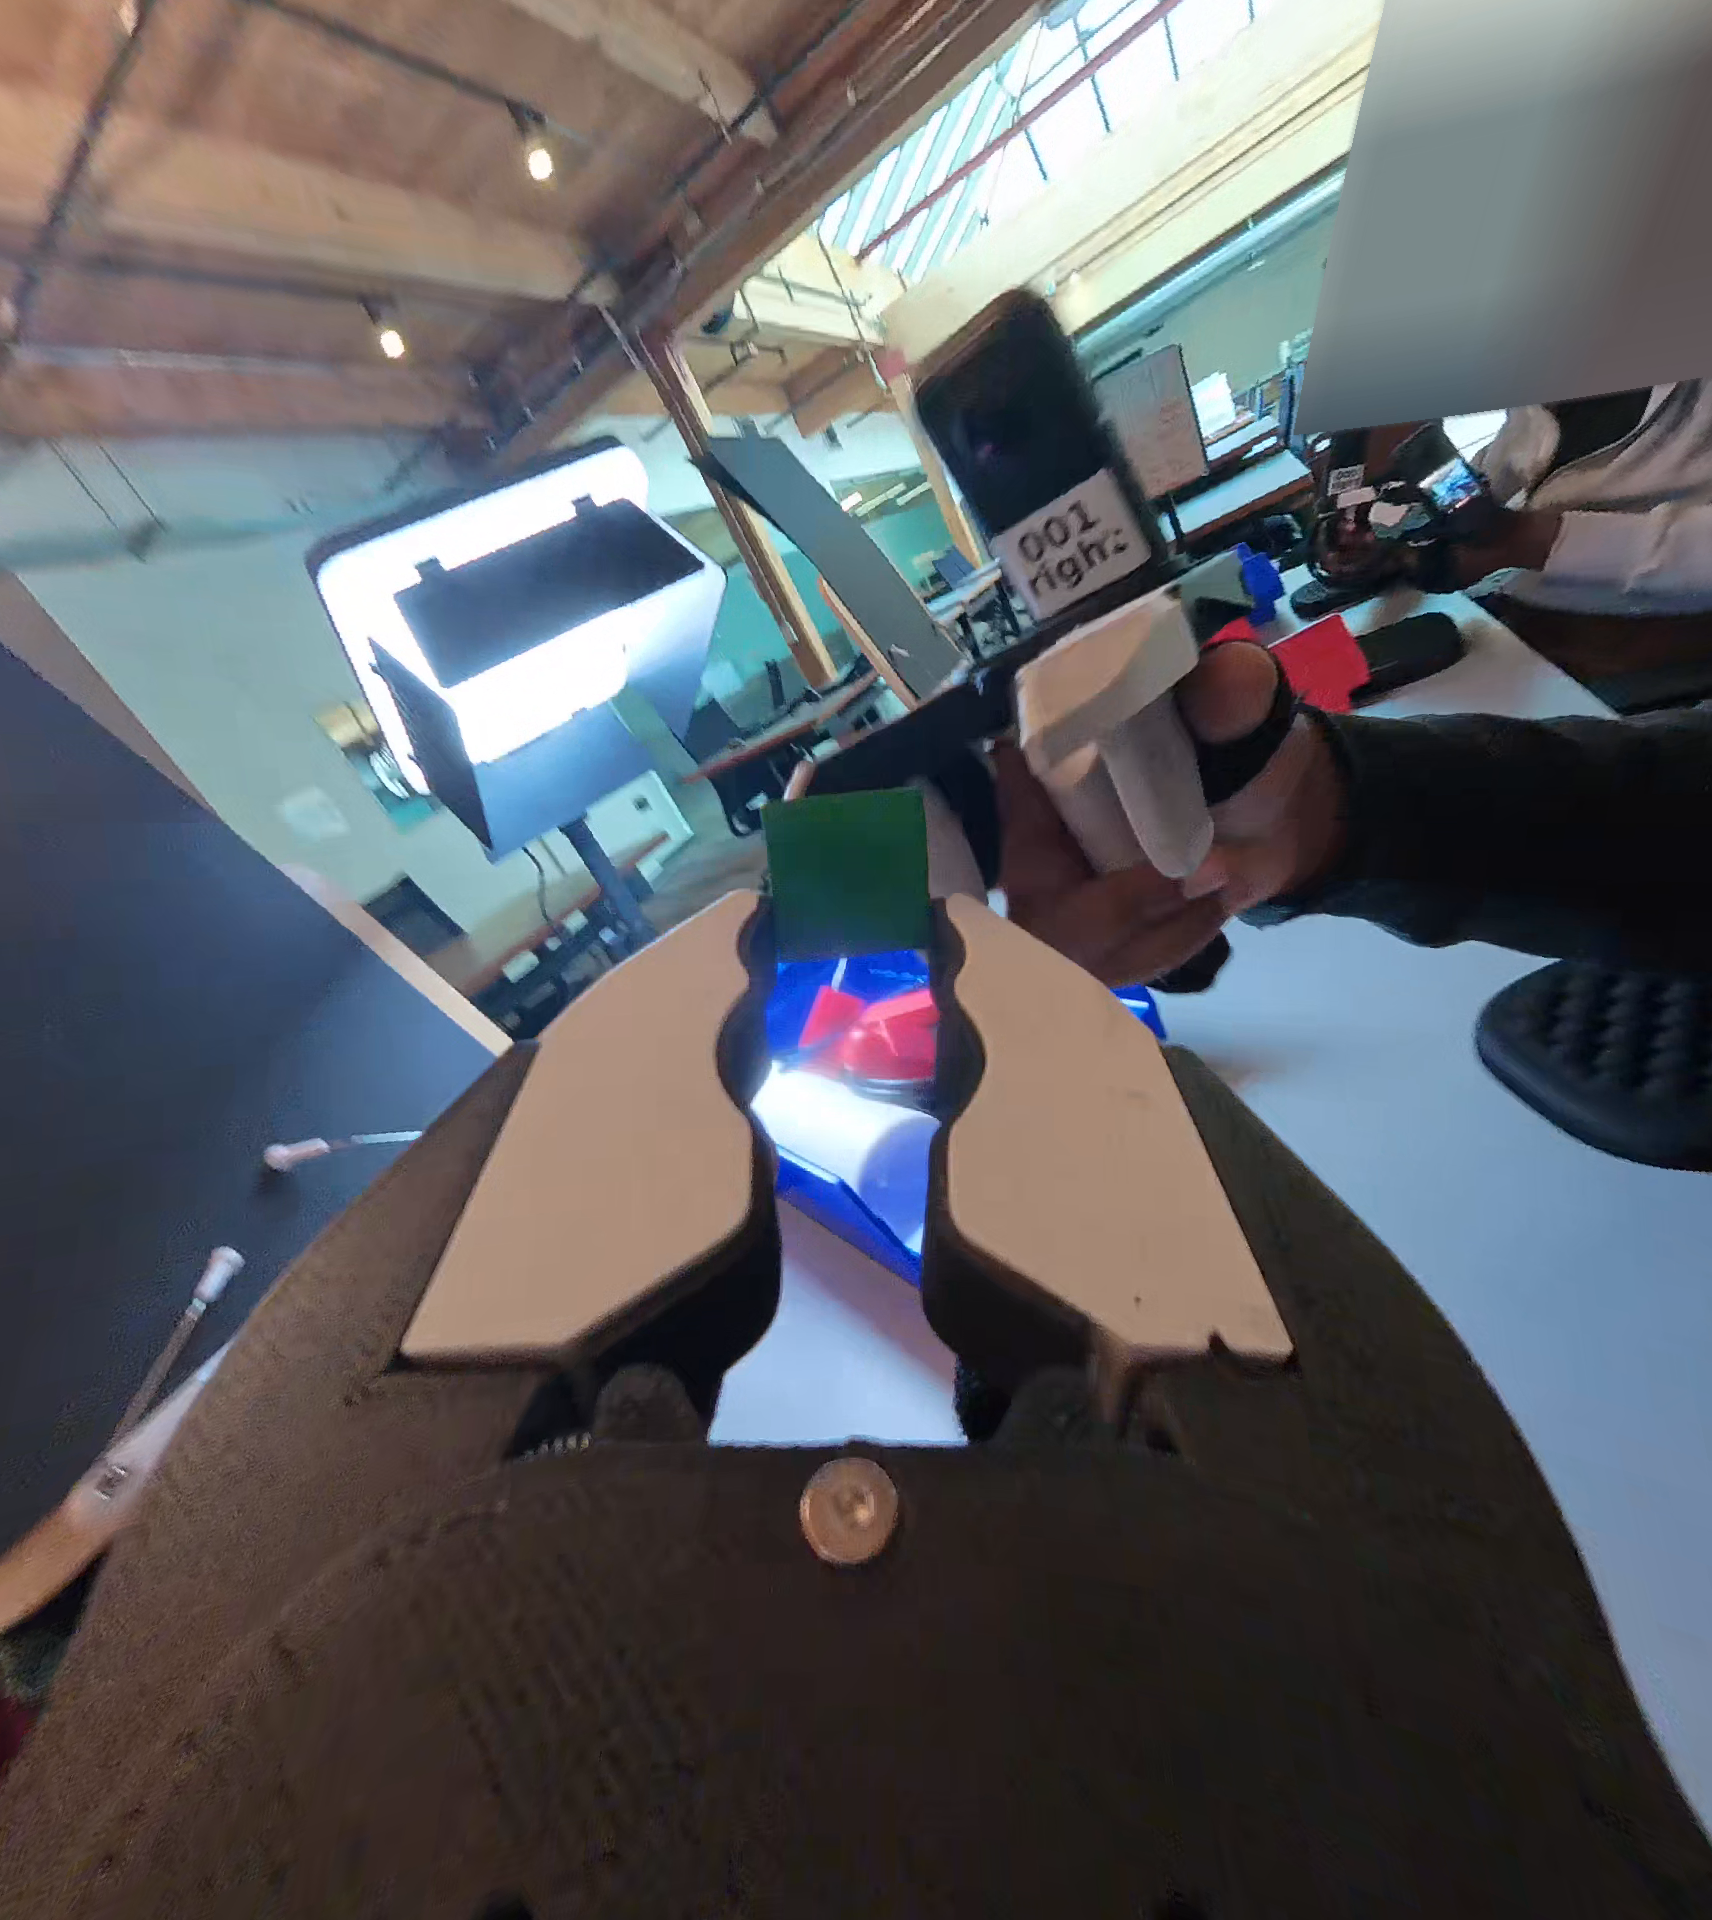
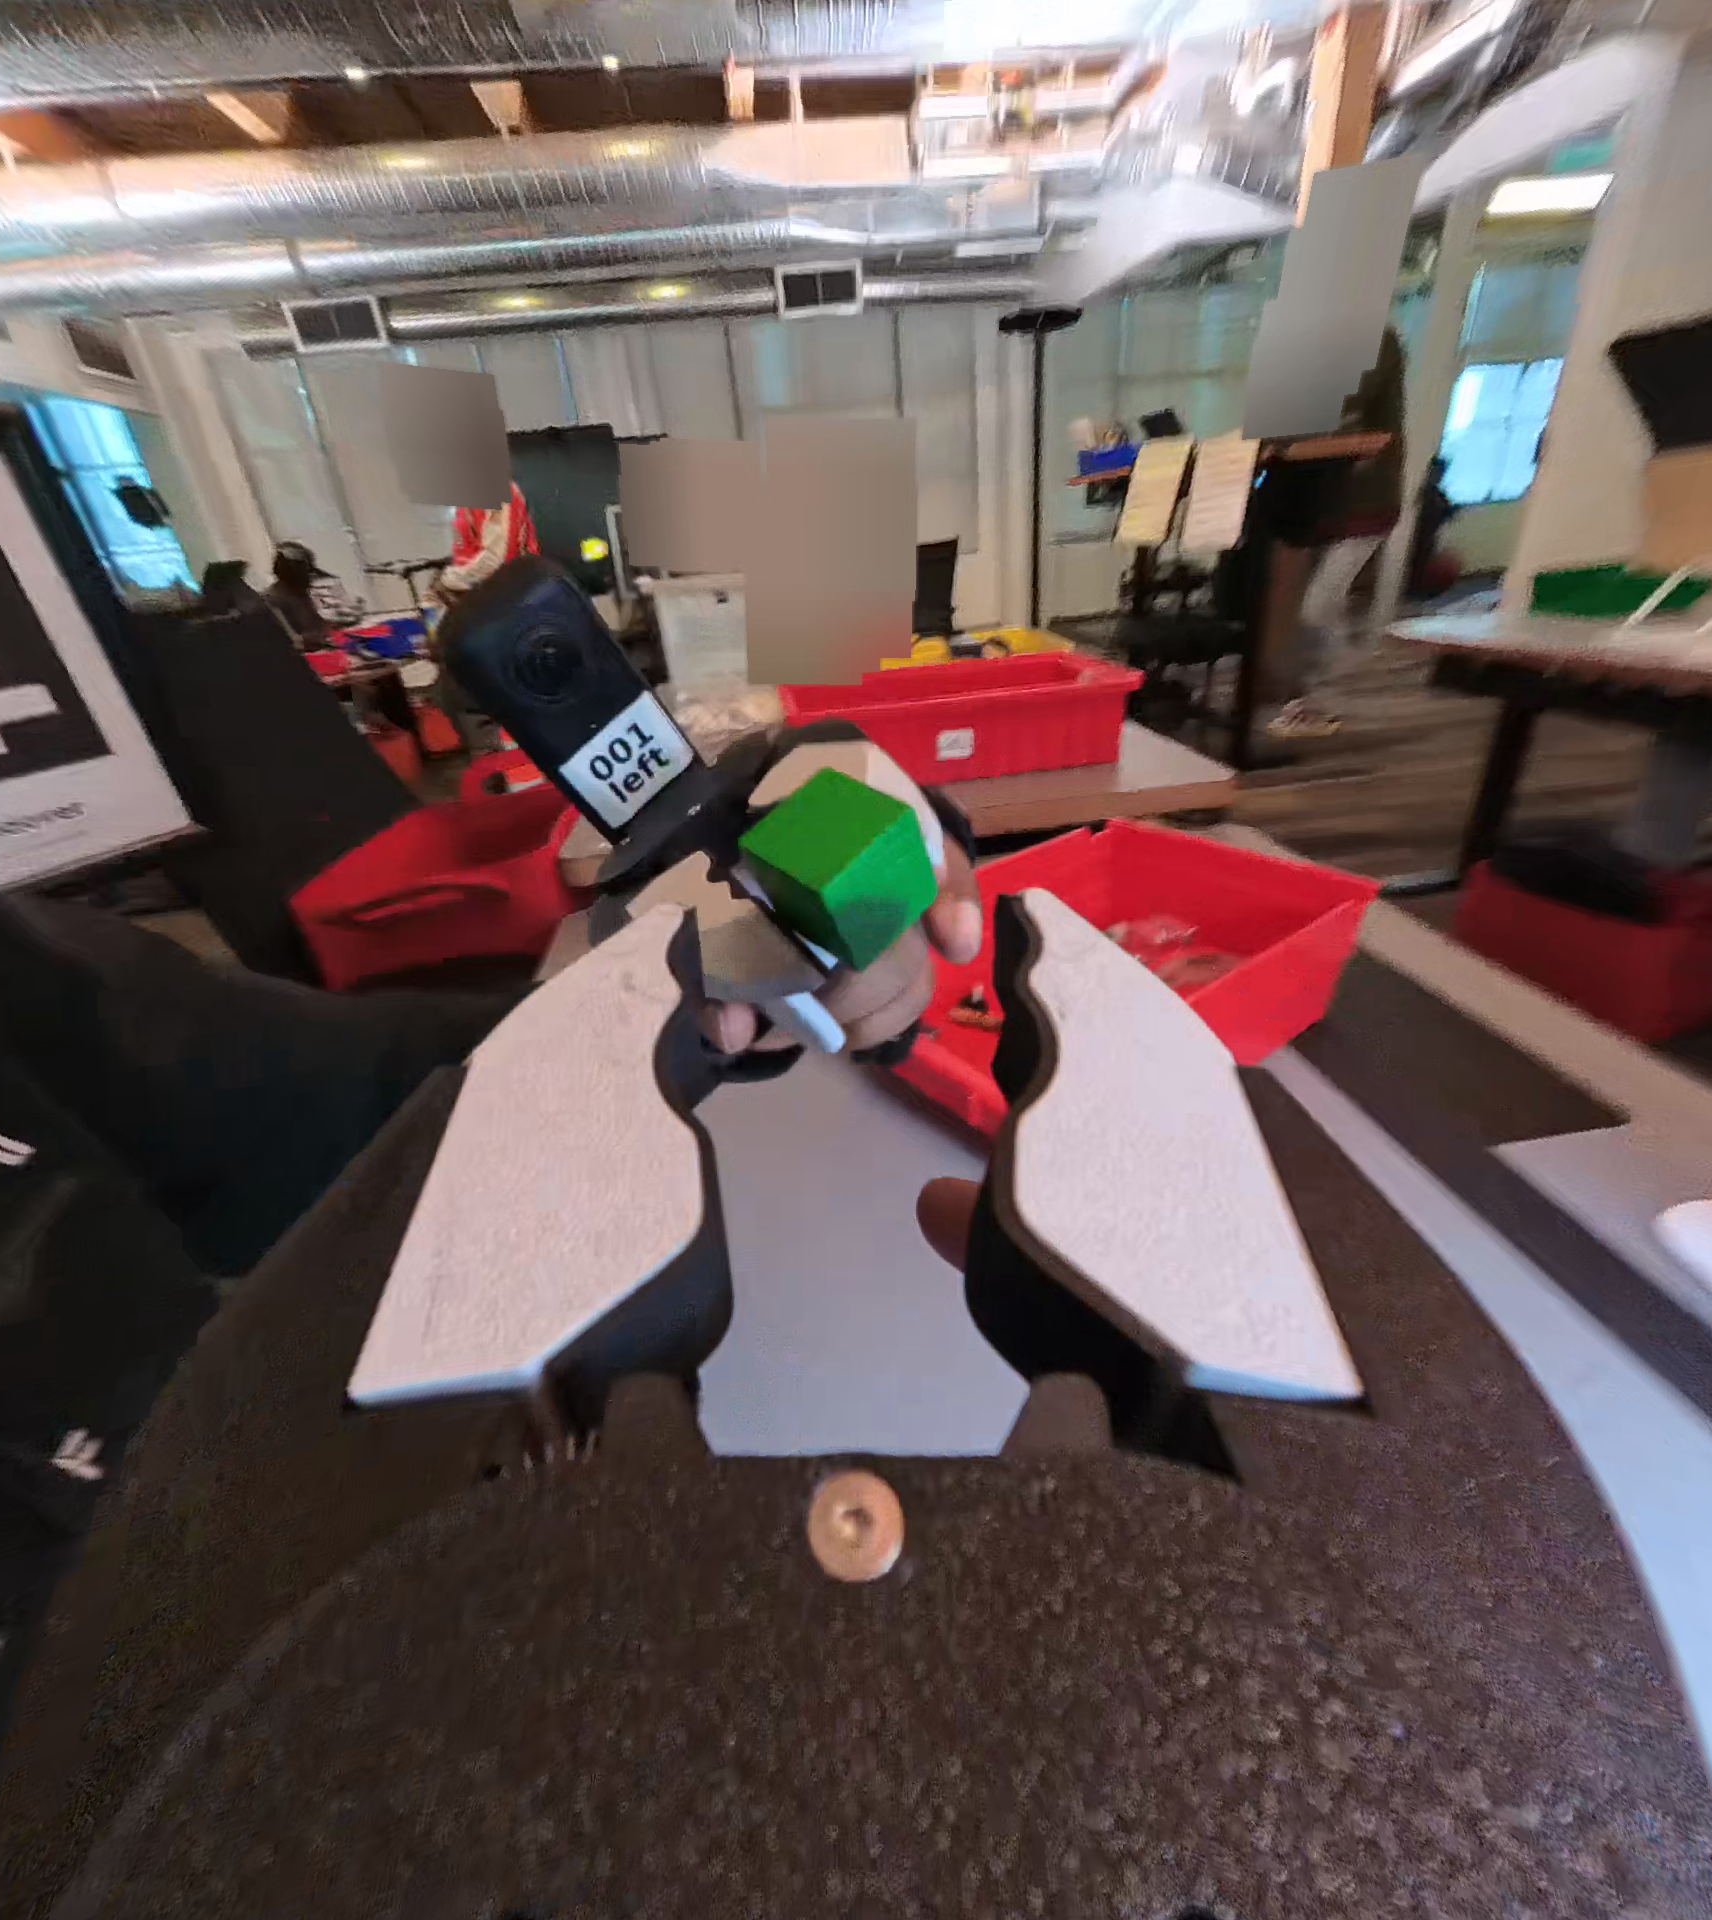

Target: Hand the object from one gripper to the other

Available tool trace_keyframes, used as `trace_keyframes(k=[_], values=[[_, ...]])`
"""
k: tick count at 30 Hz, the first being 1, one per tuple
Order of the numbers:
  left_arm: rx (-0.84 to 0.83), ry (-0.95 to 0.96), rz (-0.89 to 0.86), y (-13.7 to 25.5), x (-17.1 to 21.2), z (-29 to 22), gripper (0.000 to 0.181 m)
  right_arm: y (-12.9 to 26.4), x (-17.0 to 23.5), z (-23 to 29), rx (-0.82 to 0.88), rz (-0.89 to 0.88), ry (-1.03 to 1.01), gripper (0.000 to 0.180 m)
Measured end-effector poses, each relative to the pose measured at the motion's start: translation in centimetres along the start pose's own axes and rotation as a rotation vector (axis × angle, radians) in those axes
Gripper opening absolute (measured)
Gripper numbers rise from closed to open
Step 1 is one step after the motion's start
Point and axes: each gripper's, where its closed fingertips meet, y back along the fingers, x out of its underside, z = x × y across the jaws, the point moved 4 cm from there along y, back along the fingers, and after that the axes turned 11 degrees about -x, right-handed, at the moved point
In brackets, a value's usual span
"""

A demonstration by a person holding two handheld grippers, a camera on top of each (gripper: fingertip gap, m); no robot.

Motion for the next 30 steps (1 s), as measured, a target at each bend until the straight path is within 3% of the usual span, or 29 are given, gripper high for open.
trace_keyframes(k=[5, 8, 10, 12, 15, 18, 20, 24, 26, 28, 30], values=[[-0.084, -0.213, -0.009, -0.3, 0.6, -0.6, 0.028, -1.5, 1.2, -0.3, -0.002, -0.017, -0.135, 0.04], [-0.073, -0.186, 0.002, -0.3, 0.6, -0.5, 0.027, -1.4, 1.2, -0.2, 0.046, 0.013, -0.03, 0.039], [-0.026, -0.05, 0.035, -0.2, 0.7, -0.1, 0.029, -1.1, 0.8, -0.3, 0.152, 0.069, 0.16, 0.038], [0.061, 0.207, 0.066, 0.0, 0.8, 0.7, 0.043, -0.4, 0.3, -0.5, 0.305, 0.165, 0.426, 0.038], [0.149, 0.534, 0.087, 0.0, 0.9, 1.5, 0.047, 0.2, 0.5, -0.9, 0.521, 0.382, 0.818, 0.038], [0.181, 0.643, 0.154, -0.7, 1.2, 0.8, 0.048, -0.6, 1.9, -1.1, 0.62, 0.576, 1.119, 0.038], [0.13, 0.596, 0.25, -1.2, 2.3, 0.4, 0.048, -1.2, 3.0, -1.5, 0.667, 0.674, 1.231, 0.037], [0.013, 0.453, 0.323, -1.5, 3.2, 0.4, 0.038, -1.5, 3.5, -1.9, 0.73, 0.748, 1.308, 0.037], [0.024, 0.42, 0.299, -1.4, 2.7, 0.4, 0.037, -1.6, 3.1, -1.5, 0.703, 0.679, 1.275, 0.037], [0.068, 0.443, 0.234, -1.1, 1.8, 0.5, 0.037, -1.4, 2.4, -1.2, 0.635, 0.555, 1.125, 0.036], [0.125, 0.425, 0.124, -0.5, 0.6, 0.5, 0.037, -1.2, 1.6, -0.8, 0.507, 0.383, 0.846, 0.045]])
